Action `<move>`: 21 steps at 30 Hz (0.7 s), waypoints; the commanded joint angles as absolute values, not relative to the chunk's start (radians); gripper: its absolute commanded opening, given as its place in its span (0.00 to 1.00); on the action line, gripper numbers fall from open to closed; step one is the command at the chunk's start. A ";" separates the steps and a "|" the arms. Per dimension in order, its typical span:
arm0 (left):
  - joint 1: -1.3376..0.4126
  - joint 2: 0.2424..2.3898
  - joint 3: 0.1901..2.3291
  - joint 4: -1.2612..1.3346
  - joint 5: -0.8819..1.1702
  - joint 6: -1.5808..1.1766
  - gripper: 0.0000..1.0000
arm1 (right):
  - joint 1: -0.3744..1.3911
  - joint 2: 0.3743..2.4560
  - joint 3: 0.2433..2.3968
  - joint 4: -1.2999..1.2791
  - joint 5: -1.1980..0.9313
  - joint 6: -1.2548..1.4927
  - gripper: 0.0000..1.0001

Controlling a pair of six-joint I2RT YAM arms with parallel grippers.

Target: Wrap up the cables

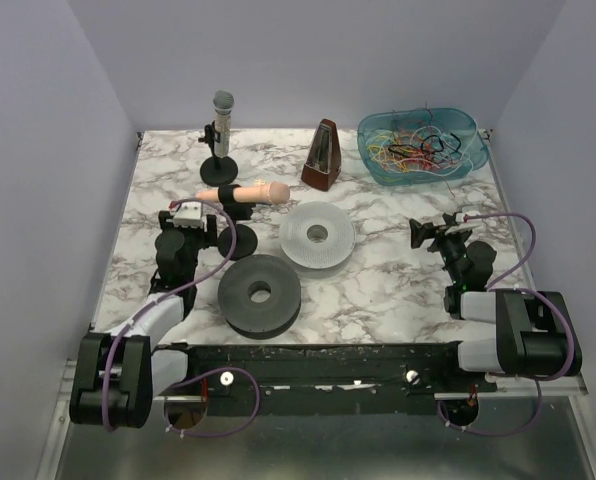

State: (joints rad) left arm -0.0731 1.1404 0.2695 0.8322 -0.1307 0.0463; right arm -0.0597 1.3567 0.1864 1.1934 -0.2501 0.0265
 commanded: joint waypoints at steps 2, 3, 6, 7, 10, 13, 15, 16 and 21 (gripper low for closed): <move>-0.060 1.069 0.454 0.176 0.343 0.285 0.73 | -0.058 1.362 0.204 1.200 -0.258 0.011 1.00; -0.061 1.057 0.454 0.160 0.391 0.296 0.73 | -0.060 1.362 0.204 1.200 -0.258 0.011 1.00; -0.060 1.032 0.425 0.247 0.433 0.284 0.73 | -0.060 1.362 0.202 1.201 -0.259 0.011 1.00; -0.060 1.034 0.416 0.283 0.451 0.282 0.73 | -0.060 1.361 0.201 1.203 -0.259 0.011 1.00; -0.060 1.037 0.390 0.406 0.566 0.265 0.73 | -0.058 1.362 0.201 1.206 -0.259 0.011 1.00; -0.058 1.048 0.364 0.541 0.653 0.203 0.74 | -0.060 1.362 0.201 1.206 -0.259 0.011 1.00; -0.058 1.066 0.360 0.616 0.641 0.158 0.75 | -0.058 1.362 0.201 1.207 -0.262 0.011 1.00; -0.060 1.081 0.373 0.623 0.620 0.160 0.74 | -0.058 1.361 0.199 1.207 -0.262 0.011 1.00; -0.064 1.163 0.472 0.536 0.598 0.210 0.65 | -0.058 1.362 0.199 1.209 -0.262 0.011 1.00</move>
State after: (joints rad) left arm -0.0647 1.1076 0.3912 0.5217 0.5545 0.1917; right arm -0.0597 1.3567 0.1879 1.1873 -0.2501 0.0257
